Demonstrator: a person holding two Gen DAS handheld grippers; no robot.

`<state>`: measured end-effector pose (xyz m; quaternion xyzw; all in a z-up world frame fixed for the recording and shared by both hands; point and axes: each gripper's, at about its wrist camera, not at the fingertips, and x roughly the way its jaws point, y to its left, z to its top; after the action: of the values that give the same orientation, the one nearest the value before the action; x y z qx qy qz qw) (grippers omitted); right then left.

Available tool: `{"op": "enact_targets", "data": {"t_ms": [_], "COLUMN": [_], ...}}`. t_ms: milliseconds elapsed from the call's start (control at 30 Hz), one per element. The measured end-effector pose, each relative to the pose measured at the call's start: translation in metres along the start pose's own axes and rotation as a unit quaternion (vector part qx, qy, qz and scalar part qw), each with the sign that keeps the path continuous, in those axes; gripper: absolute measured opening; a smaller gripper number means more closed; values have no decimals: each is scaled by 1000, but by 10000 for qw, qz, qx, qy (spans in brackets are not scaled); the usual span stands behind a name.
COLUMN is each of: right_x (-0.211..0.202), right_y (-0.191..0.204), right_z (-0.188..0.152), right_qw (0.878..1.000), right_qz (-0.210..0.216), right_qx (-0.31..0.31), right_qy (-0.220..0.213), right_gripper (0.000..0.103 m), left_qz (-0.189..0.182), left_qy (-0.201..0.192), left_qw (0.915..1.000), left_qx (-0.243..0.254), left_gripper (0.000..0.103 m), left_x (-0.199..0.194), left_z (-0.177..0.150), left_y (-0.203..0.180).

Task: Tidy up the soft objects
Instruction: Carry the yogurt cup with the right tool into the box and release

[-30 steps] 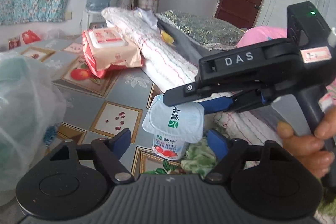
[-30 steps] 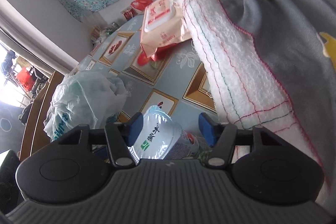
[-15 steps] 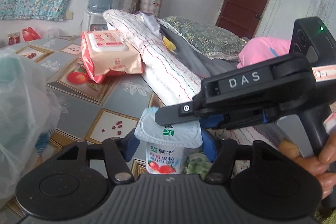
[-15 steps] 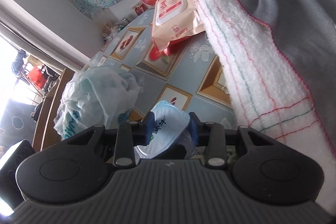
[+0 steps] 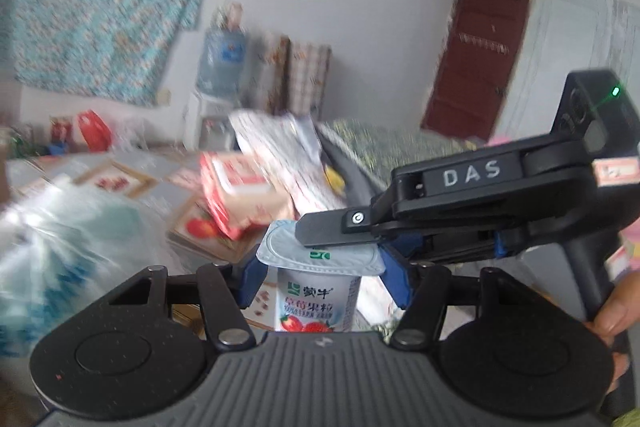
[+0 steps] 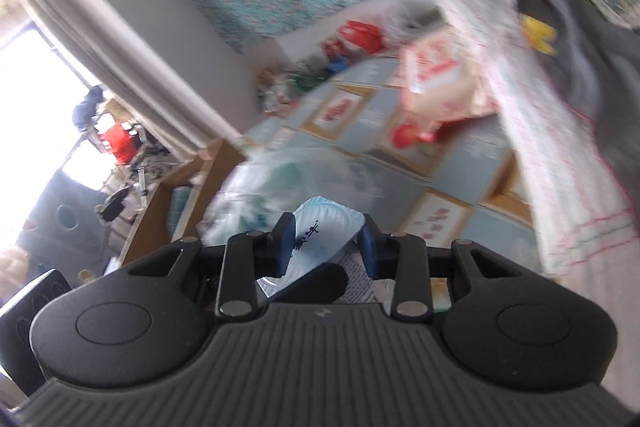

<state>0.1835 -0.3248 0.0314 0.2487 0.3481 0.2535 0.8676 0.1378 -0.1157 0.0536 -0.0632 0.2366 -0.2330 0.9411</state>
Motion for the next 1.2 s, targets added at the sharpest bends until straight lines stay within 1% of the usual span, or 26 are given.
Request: {"op": "enact_targets", "data": {"t_ms": [133,267,367,433,533,600,700,800,867,933,1033,1133,1200], "right_x": [4,25,46,65,101,133,183,235,265,289,316,331,336], "right_y": [47,99,142,173,218,243,273,293,301,306,309,305,305], "right_z": [-2,-5,-5,-5,-8,-11,-21,-37,-50,-62,-77,-85,-89], "right_qw": [9986,9939,9864,9793,9691,9621,9504,9370,9293,9237,9171,9113,9096], "right_qz": [441,905,1335,1624,1870,1986,2058,2050,1993,1891,1783,1730,1704], "right_qx": [-265,-557,-778,-907,-1115,-1104,-1028,-848,-734,-671,-604,-500,-495], "right_qy": [78,307,552,797,1155,1509,2091,2698,3022,3263,3515,3703,3758], "right_gripper": [33,33,33,33,33,33,33,34,34,34,34,34,34], "left_qz": [397,904,1334,1581,2002,2224,2479,2692,2784,2802,2807,2794,2755], "left_qy": [-325,-615,-820,-847,-843,-731,-419,-71,182,437,755,965,1073], "left_qw": [9986,9935,9871,9827,9738,9683,9597,9500,9437,9374,9310,9289,9283], "left_qx": [-149,-312,-339,-460,-676,-872,-1253,-1578,-1777,-2019,-2207,-2233,-2252], "left_gripper": [61,61,61,60,60,60,60,60,60,60,60,60,60], "left_x": [-47,-92,-128,-150,-177,-190,-205,-211,-209,-212,-209,-208,-203], "left_z": [6,10,15,20,25,27,25,19,15,7,1,-7,-10], "left_y": [14,38,58,76,108,133,178,217,242,265,289,301,304]}}
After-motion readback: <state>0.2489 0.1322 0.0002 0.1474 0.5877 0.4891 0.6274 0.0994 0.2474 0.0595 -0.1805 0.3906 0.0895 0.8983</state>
